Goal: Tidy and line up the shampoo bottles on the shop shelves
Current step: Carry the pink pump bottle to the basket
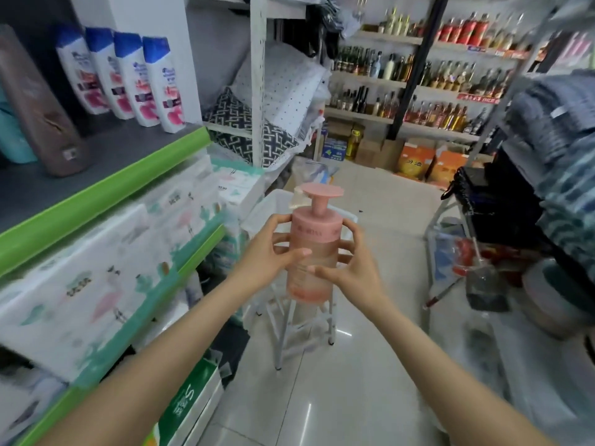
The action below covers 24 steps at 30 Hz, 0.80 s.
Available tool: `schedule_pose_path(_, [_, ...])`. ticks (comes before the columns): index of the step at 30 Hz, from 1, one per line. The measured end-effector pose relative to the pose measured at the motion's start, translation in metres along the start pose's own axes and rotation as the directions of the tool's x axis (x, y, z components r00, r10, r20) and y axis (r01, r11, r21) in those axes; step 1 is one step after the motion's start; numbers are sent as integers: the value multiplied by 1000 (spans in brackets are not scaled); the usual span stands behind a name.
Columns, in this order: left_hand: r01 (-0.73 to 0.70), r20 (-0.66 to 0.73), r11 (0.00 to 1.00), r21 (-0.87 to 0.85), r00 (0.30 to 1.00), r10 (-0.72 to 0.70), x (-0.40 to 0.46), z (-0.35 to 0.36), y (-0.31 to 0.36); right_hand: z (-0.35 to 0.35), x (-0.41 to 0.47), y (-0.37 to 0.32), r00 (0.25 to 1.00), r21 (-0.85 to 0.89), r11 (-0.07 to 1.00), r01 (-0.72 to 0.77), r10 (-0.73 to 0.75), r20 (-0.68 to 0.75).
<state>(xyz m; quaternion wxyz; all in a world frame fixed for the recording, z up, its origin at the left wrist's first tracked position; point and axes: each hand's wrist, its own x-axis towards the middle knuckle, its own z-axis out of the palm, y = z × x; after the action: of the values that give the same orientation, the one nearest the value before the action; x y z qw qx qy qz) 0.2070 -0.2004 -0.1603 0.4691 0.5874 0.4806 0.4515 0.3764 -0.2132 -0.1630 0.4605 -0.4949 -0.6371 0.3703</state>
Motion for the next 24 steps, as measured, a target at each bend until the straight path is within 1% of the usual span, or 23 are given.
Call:
schedule_pose_path(4, [25, -18, 1000, 2, 1000, -25, 78, 19, -17, -24, 72, 37, 999, -14, 999, -34, 35, 34])
schedule_pose_path(9, [48, -77, 999, -5, 996, -49, 165, 34, -48, -40, 160, 85, 982, -43, 992, -115, 120, 145])
schedule_pose_path(11, [63, -81, 998, -5, 995, -63, 197, 38, -64, -46, 193, 103, 973, -49, 989, -141, 148, 180])
schedule_pose_path(15, [92, -80, 996, 3, 993, -92, 252, 42, -96, -54, 245, 138, 940, 19, 971, -239, 226, 254])
schedule_pose_path(17, [102, -77, 995, -1, 992, -102, 273, 46, -109, -58, 265, 154, 909, 82, 940, -331, 294, 297])
schedule_pose_path(20, [118, -44, 993, 12, 992, -118, 296, 52, -126, -61, 289, 178, 833, 235, 822, -519, 424, 355])
schedule_pose_path(21, [131, -35, 991, 16, 991, -130, 302, 55, -132, -61, 295, 185, 820, 261, 794, -549, 451, 352])
schedule_pose_path(24, [208, -35, 978, 22, 978, -207, 315, 63, -152, -60, 311, 209, 796, 252, 769, -588, 494, 349])
